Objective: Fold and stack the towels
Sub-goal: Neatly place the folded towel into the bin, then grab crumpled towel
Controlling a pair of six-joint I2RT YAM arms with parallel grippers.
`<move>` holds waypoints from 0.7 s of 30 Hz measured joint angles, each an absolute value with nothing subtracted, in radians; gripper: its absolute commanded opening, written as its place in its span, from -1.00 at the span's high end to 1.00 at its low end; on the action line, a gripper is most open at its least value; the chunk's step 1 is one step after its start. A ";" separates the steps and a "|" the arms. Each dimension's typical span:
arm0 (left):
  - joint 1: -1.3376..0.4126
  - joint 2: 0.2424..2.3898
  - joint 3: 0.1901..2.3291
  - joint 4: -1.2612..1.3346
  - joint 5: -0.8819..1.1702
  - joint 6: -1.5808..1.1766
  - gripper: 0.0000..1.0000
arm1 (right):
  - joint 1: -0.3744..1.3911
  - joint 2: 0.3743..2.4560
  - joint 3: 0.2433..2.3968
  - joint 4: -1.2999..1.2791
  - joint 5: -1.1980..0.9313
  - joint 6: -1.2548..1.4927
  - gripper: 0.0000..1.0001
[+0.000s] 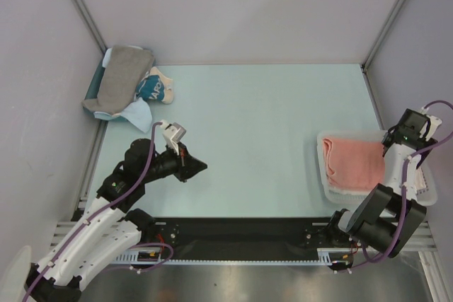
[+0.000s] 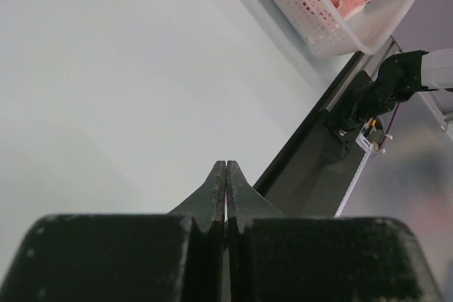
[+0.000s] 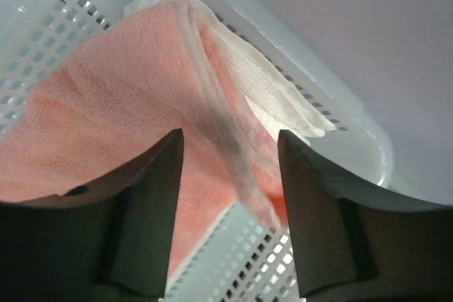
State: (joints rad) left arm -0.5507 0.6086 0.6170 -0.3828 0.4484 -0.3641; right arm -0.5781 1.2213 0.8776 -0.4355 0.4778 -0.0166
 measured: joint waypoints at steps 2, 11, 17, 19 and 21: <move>-0.551 0.609 0.617 -0.383 0.449 -0.364 0.96 | -0.578 1.221 0.883 -0.437 0.486 -0.007 -0.52; -0.552 0.617 0.617 -0.382 0.452 -0.364 0.97 | -0.525 1.174 1.019 -0.484 0.501 0.130 -0.99; -0.552 0.635 0.617 -0.384 0.422 -0.364 0.91 | -0.236 1.120 1.130 -0.480 0.542 0.225 -0.99; -0.552 0.647 0.622 -0.390 0.395 -0.365 0.82 | -0.083 1.129 1.160 -0.473 0.561 0.256 -0.99; -0.553 0.672 0.647 -0.413 0.355 -0.369 0.67 | 0.062 1.153 1.186 -0.469 0.577 0.287 -0.99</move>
